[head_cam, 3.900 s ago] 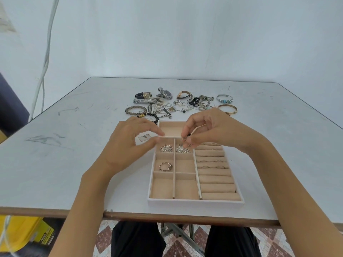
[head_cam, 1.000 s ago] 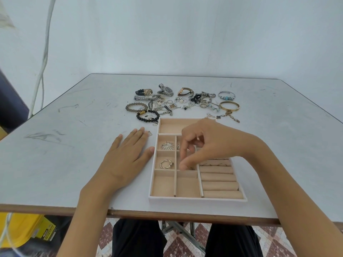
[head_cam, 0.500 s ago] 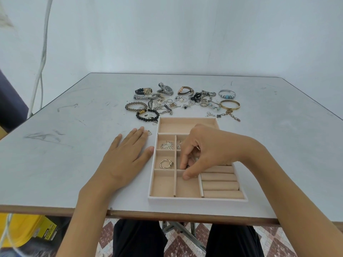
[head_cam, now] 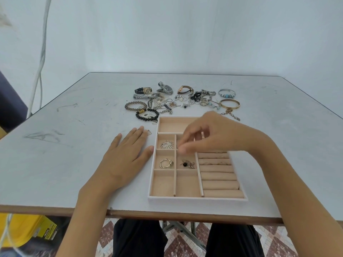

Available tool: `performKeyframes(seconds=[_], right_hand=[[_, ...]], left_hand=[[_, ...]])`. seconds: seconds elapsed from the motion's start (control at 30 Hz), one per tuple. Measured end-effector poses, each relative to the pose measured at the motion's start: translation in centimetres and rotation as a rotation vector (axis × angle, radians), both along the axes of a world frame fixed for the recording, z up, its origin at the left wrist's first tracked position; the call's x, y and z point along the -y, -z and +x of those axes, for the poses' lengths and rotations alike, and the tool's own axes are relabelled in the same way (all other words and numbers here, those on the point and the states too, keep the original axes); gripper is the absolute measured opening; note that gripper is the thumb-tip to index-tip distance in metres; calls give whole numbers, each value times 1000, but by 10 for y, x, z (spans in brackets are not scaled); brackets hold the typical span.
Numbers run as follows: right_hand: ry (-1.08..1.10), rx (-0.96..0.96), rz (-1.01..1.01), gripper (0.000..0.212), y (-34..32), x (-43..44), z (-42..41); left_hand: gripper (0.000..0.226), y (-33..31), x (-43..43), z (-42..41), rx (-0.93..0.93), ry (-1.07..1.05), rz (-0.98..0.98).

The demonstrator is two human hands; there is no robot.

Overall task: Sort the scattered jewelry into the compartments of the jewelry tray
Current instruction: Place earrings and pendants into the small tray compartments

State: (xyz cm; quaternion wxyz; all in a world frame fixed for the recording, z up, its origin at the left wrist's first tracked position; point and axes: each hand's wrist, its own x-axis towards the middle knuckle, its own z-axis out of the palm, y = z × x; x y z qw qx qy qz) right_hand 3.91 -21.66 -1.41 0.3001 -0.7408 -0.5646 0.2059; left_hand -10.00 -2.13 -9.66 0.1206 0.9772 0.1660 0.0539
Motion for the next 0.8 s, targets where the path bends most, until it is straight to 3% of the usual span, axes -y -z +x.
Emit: performKeyframes(seconds=[0.17, 0.33, 0.5, 0.63, 0.8], right_hand=[[358, 134, 158, 10, 6, 9, 36], [652, 296, -7, 9, 19, 22, 68], [714, 177, -25, 25, 26, 25, 78], [766, 213, -39, 32, 31, 26, 83], [810, 260, -54, 33, 37, 20, 89]], left_hand=[[68, -2, 1, -1, -24, 1, 1], [64, -2, 0, 0, -32, 2, 6], [63, -5, -1, 0, -22, 17, -10], [86, -17, -9, 3, -14, 20, -23], [27, -38, -23, 27, 117, -92, -136]])
